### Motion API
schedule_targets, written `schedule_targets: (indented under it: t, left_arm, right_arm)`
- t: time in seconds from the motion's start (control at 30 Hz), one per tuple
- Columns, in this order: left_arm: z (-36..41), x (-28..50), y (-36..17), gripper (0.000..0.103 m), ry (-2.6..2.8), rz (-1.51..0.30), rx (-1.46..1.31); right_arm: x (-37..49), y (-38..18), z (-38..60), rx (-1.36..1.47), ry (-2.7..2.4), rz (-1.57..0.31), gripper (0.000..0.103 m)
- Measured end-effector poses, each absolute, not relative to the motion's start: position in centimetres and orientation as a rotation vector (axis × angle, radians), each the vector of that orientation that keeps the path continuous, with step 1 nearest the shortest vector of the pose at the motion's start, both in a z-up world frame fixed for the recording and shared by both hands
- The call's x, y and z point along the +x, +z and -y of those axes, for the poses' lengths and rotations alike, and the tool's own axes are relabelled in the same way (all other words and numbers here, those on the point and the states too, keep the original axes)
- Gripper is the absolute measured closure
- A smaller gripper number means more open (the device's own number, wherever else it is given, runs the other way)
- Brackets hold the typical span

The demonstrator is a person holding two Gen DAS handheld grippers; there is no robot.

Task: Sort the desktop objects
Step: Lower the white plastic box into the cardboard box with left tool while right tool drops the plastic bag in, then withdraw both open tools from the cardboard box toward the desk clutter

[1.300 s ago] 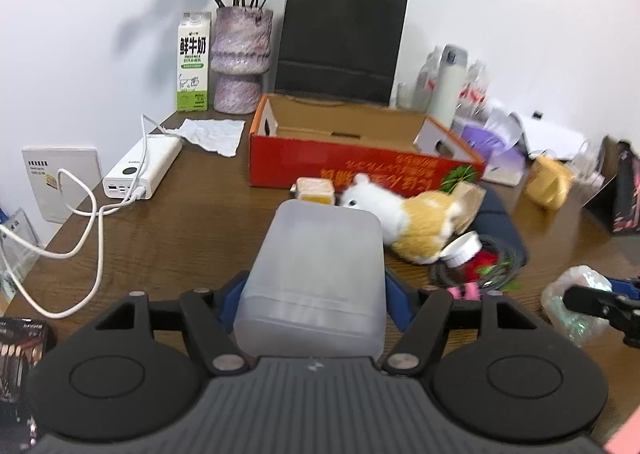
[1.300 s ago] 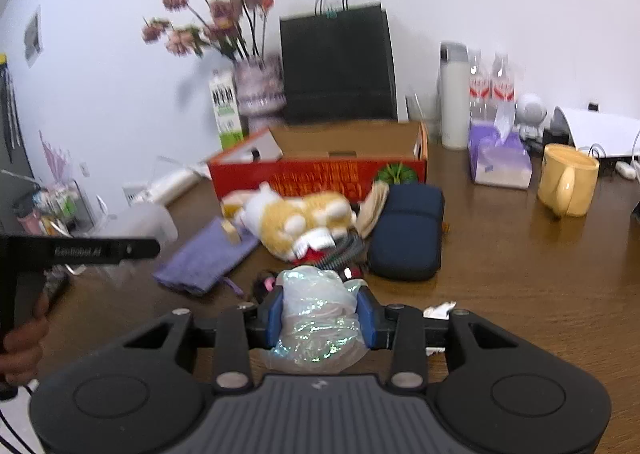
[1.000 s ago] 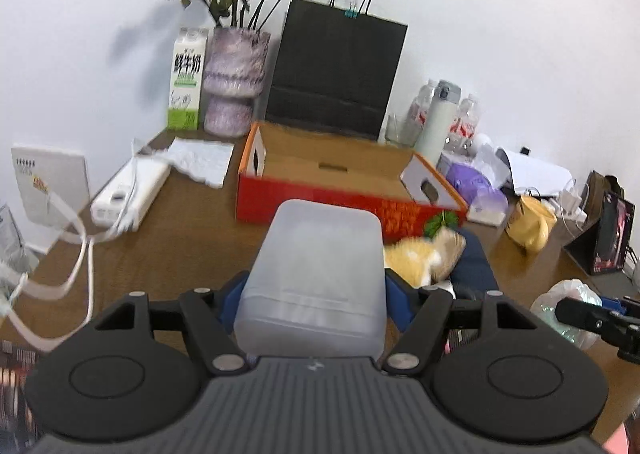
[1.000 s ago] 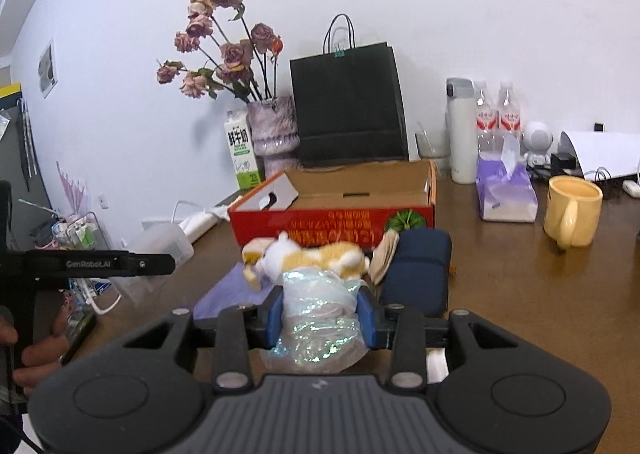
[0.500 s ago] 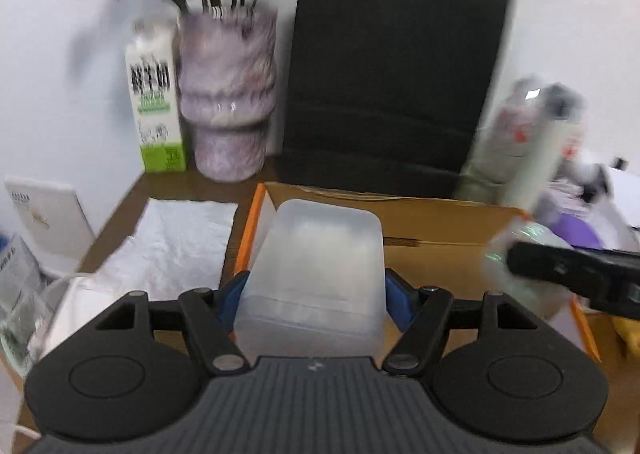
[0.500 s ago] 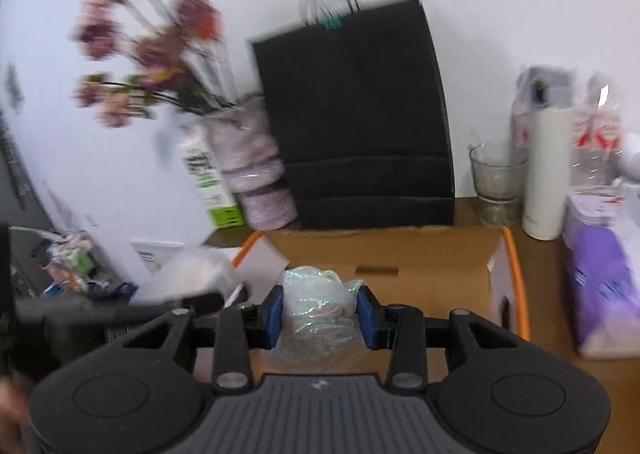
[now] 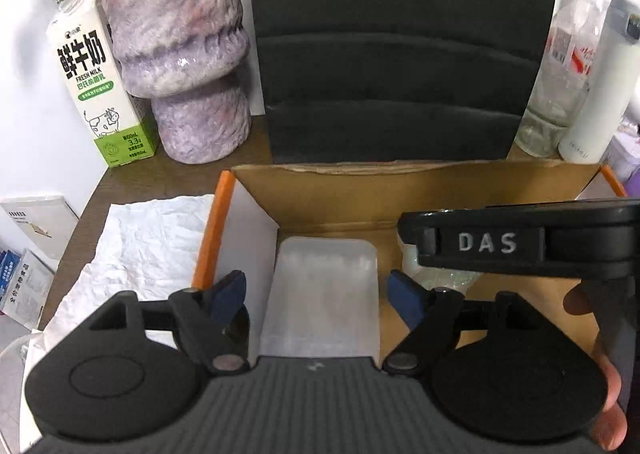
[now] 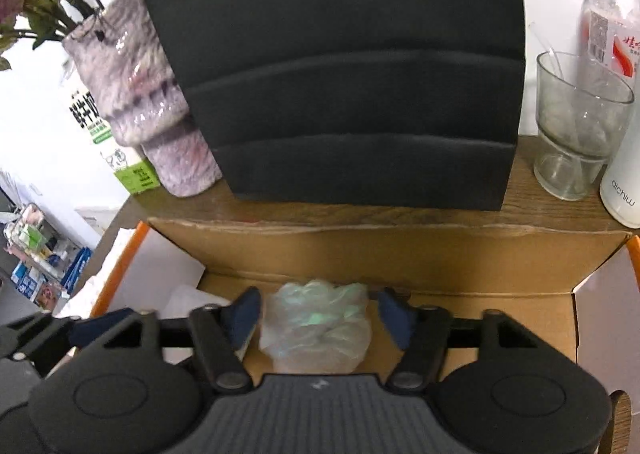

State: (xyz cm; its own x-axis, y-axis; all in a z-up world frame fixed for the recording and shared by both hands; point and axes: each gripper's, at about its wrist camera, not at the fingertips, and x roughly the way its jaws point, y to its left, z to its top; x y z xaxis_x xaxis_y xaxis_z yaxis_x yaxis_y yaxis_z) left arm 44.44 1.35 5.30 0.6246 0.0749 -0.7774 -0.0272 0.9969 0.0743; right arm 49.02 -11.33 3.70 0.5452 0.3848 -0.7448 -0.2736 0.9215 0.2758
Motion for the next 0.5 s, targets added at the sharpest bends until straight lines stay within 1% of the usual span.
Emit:
schedule_targets:
  t: [0.1, 0.17, 0.2, 0.23, 0.27, 0.37, 0.5]
  left_arm:
    - [-1.9, 43.4, 6.8, 0.020, 0.068, -0.885, 0.025]
    - [-2.3, 41.8, 8.4, 0.013, 0.083, -0.854, 0.008]
    - [-2.3, 41.0, 9.1, 0.012, 0.099, -0.840, -0.001]
    - [-2.6, 39.4, 9.9, 0.008, 0.118, -0.817, -0.024]
    - [-2.8, 37.6, 10.5, 0.001, 0.126, -0.789, -0.065]
    - [-3.6, 32.4, 10.7, 0.000, 0.070, -0.769, -0.180]
    - [-3.0, 26.5, 10.5, 0.000, 0.073, -0.760, -0.200]
  right_arm:
    - [48.2, 5.6, 12.6, 0.138, 0.370, -0.893, 0.032]
    - [47.0, 7.2, 13.9, 0.133, 0.342, -0.867, 0.028]
    - [46.2, 8.0, 14.5, 0.127, 0.328, -0.856, 0.026]
    - [45.2, 8.7, 15.2, 0.120, 0.312, -0.846, 0.025]
    - [44.1, 9.3, 15.9, 0.116, 0.301, -0.836, 0.024]
    - [40.2, 10.3, 17.7, 0.102, 0.316, -0.798, 0.020]
    - [34.9, 10.8, 19.1, 0.064, 0.302, -0.793, 0.020]
